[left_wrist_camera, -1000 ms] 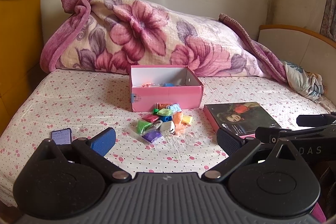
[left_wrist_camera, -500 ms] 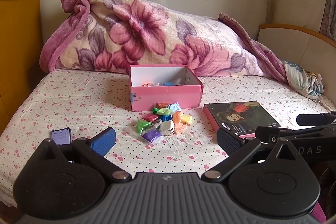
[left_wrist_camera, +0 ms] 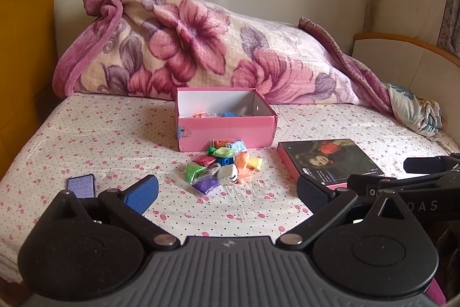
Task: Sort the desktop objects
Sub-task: 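Move both tools toward the pile of clay bags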
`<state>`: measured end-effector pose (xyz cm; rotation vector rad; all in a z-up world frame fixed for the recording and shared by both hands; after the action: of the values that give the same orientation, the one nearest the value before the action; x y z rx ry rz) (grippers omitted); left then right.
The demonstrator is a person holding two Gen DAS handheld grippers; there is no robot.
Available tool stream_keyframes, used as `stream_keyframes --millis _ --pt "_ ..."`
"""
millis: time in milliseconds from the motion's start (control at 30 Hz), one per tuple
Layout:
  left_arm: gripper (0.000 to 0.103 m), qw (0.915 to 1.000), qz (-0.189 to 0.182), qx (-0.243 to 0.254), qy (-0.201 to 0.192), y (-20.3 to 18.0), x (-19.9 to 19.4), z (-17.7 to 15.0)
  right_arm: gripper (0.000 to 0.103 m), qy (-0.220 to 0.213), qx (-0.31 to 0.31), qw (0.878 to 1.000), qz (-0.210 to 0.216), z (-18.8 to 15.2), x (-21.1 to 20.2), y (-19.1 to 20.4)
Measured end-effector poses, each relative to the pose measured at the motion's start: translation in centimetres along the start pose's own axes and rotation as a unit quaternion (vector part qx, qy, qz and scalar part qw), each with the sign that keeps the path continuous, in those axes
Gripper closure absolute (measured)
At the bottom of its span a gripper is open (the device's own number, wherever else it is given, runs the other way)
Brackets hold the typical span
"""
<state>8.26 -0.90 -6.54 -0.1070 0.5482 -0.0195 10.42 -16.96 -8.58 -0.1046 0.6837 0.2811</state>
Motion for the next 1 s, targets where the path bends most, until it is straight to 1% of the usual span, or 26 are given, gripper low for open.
stream_keyframes --millis 100,200,300,400,533,600,667,733,833,1000 --pt "0.000 1.0000 -0.009 -0.004 0.001 0.1 0.6 -0.1 0.001 0.003 -0.006 1.000 0.005 -0.1 0.7 0.1" --pt "0.000 0.9998 -0.018 -0.010 0.003 0.3 1.3 -0.3 0.001 0.006 -0.004 1.000 0.011 -0.1 2.2 -0.2" --pt "0.000 0.9992 -0.028 -0.027 0.008 1.2 2.6 -0.8 0.001 0.010 -0.001 1.000 0.017 -0.2 3.8 -0.5" --pt "0.000 0.9993 -0.026 -0.027 0.009 1.9 4.7 -1.4 0.001 0.013 0.002 1.000 0.024 -0.2 5.4 -0.8" --pt "0.000 0.9995 -0.022 -0.022 0.010 2.9 7.8 -2.1 0.001 0.026 0.019 0.999 0.038 -0.5 8.5 -1.8" --pt "0.000 0.9995 -0.020 -0.019 0.011 3.4 9.4 -2.5 0.001 0.017 0.021 0.998 0.050 -0.5 10.0 -1.9" --pt "0.000 0.9992 -0.020 -0.020 0.026 3.9 11.2 -2.9 0.001 0.004 0.025 0.998 0.054 -0.4 11.3 -2.2" --pt "0.000 0.9984 -0.023 -0.022 0.046 4.5 13.0 -3.3 0.001 0.012 0.021 0.997 0.066 -0.7 12.8 -2.3" --pt "0.000 0.9978 -0.019 -0.024 0.059 5.3 15.3 -3.5 0.001 0.029 0.007 0.997 0.070 -0.9 15.0 -2.2" --pt "0.000 0.9967 -0.009 -0.023 0.077 6.6 19.0 -3.8 0.001 0.039 -0.007 0.995 0.088 -0.2 18.6 -1.3"
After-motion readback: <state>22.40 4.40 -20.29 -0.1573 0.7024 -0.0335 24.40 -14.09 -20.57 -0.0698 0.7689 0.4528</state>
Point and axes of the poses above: each gripper's, at about its wrist camera, not at the fingertips, and x roughly the way its jaws point, y to its left, z to its top, the point moved 10 cm from there along x, roughly the way its jaws point, and after that the axes turned 3 degrees about -x, right-handed, at the moved point
